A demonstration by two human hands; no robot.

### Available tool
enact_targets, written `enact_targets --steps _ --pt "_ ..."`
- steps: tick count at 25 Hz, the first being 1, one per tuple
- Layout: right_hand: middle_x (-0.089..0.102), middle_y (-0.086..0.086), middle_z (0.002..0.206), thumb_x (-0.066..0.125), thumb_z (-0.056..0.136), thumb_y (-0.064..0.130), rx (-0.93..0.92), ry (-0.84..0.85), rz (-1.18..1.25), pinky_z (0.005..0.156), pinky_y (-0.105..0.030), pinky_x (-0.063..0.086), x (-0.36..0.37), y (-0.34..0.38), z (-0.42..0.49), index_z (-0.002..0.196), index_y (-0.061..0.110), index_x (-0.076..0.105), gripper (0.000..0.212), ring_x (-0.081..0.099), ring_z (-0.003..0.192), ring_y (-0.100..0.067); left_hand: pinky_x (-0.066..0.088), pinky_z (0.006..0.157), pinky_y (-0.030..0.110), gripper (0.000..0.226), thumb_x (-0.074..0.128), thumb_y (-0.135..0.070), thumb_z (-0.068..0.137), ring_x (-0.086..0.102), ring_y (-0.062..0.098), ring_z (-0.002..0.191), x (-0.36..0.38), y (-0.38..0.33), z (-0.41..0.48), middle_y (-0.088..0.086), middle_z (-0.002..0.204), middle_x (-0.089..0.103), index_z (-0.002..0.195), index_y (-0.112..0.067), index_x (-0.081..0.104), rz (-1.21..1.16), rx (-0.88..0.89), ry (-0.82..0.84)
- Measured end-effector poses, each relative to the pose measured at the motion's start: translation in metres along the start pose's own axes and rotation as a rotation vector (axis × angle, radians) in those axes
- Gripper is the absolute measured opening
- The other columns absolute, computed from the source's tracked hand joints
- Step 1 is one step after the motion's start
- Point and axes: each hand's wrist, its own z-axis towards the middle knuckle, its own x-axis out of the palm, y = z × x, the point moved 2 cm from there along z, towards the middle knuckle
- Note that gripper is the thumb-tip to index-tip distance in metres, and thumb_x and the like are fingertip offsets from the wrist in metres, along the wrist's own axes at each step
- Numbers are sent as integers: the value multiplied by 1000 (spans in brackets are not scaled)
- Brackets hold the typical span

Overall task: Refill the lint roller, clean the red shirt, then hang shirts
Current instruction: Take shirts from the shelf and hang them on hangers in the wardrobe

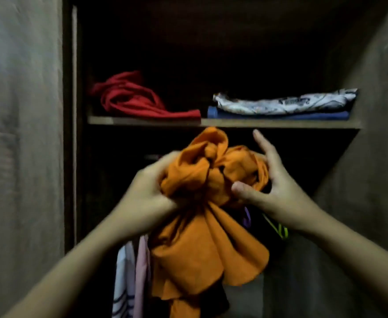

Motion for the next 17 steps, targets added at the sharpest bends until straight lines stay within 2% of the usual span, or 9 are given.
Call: enact_targets --steps 2,4,6,8,10,11,13,14,17 --pt "61 14 120 74 43 74 156 106 -1 102 -29 45 17 -36 -40 122 53 39 89 59 110 1 48 89 18 56 78 -21 62 62 2 100 34 25 -47 -14 109 67 112 -34 57 -133 -155 34" --pt "72 9 100 81 51 58 271 214 -8 92 -34 54 27 -57 -73 105 34 61 62 67 93 -3 49 89 20 64 81 -22 59 62 3 102 56 53 -88 -11 109 65 113 -27 48 -164 -326 92" --pt "72 10 87 86 54 39 282 252 -74 80 -28 56 29 -65 -94 93 29 65 45 67 82 -1 51 91 26 76 85 -31 54 61 7 106 63 62 -119 -6 112 61 115 -25 40 -245 -492 185" --pt "70 7 84 83 55 22 237 280 -161 76 -23 53 30 -67 -109 90 27 63 41 65 81 0 53 77 21 82 87 -46 45 63 6 93 61 64 -139 -5 106 61 110 -28 41 -406 -598 223" --pt "69 3 86 76 56 14 207 278 -189 74 -22 51 31 -67 -119 89 22 62 36 64 81 -3 50 61 13 74 84 -52 49 62 1 72 52 69 -142 -10 88 64 108 -26 48 -555 -650 86" --pt "68 2 85 75 57 13 203 265 -199 71 -21 50 31 -68 -121 87 20 62 33 64 80 -4 49 58 11 59 81 -44 60 60 2 69 47 75 -139 -10 83 64 108 -25 52 -581 -666 -9" --pt "64 5 78 74 57 13 174 270 -279 65 -16 46 33 -66 -123 80 21 59 28 61 75 -2 46 54 11 29 66 -17 83 52 9 70 37 78 -129 -8 79 57 108 -25 53 -466 -651 -118" --pt "61 7 75 74 59 12 149 291 -325 63 -14 43 36 -65 -123 77 22 57 26 58 73 -2 43 54 13 29 61 -11 85 46 12 70 34 77 -125 -8 79 54 109 -26 52 -387 -606 -122" --pt "57 7 72 70 61 13 66 348 -422 64 -13 38 42 -64 -125 73 16 55 19 54 73 -9 45 61 23 41 64 -24 85 53 15 69 22 69 -120 -7 82 59 122 -26 47 -26 -445 9"
